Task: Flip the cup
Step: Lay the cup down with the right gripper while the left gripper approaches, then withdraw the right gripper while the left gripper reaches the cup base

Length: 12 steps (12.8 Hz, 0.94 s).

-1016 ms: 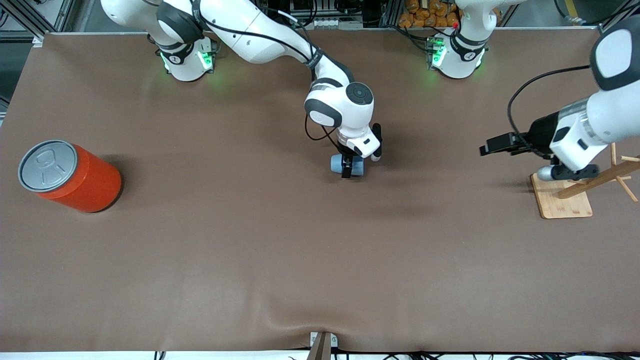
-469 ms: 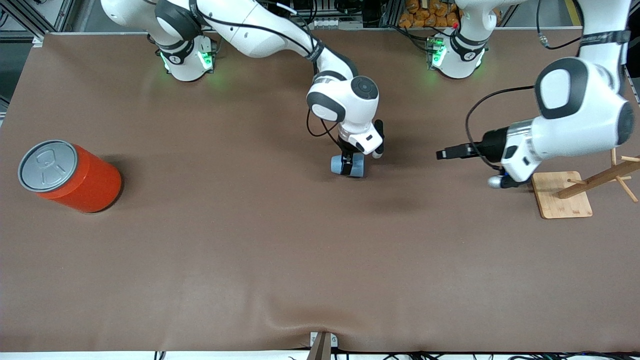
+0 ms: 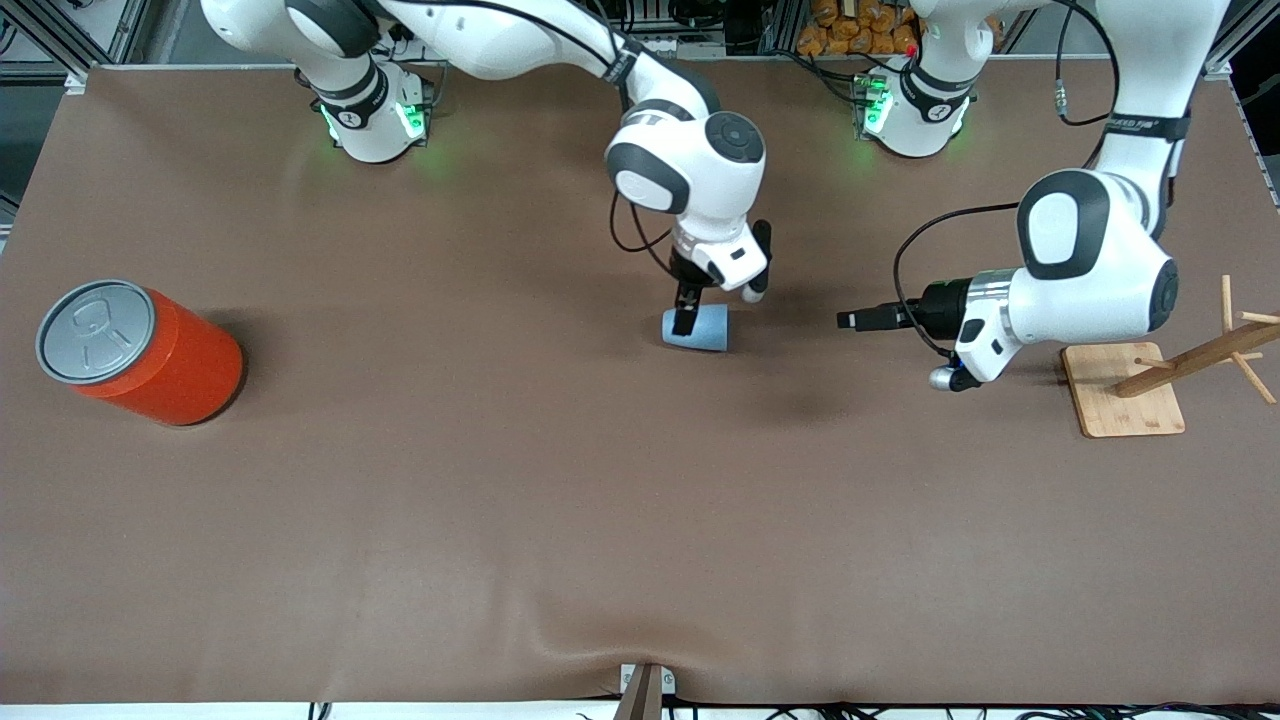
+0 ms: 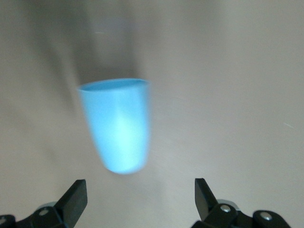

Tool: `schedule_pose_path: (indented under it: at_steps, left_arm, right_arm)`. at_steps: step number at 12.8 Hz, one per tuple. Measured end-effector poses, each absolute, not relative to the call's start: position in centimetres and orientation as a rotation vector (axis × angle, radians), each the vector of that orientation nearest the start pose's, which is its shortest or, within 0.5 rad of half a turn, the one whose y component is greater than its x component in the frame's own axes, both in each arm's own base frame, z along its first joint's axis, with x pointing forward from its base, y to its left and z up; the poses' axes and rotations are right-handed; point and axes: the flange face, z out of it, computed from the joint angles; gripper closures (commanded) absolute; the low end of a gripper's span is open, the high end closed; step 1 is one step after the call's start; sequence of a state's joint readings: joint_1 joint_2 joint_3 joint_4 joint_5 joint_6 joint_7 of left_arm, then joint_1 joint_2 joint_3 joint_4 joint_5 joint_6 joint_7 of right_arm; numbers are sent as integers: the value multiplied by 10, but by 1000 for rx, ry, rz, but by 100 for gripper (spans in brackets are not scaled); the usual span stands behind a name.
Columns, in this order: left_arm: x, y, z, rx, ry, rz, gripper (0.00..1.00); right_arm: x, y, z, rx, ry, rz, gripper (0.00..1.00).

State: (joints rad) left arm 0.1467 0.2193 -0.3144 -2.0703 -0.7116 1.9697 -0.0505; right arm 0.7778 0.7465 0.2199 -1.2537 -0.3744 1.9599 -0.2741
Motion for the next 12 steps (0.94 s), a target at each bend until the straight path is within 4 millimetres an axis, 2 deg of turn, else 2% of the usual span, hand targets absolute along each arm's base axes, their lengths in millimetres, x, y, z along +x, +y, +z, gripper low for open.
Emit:
schedule_pose_path:
  at_steps: [1,2,4,6,7,9,12]
  left_arm:
    - [538,-131,314,2411,338,-493,0]
    - [537,-132,306,2374,349,-502,0]
    - [537,-136,293,2297,388,-516,0]
    - [536,-142,280,2264,421,-515,0]
    - [534,-149,271,2241,431,-502,0]
    - [523,-168,252,2201,405,-488,0]
    - [503,-186,226,2144,348,-484,0]
  right_arm:
    - [487,563,345,-2649,-2023,-117,0]
    - [523,529,366,-2721,-1925,-147,0]
    - [595,443,397,-2839,-1655,-171,0]
    - [651,352,419,-2905,-1365,-184,0]
    - [672,307,431,-2921,-1234,-202,0]
    - [696,237,466,-2941,-1054,-262,0]
    - [694,171,501,-2992,-915,-188,0]
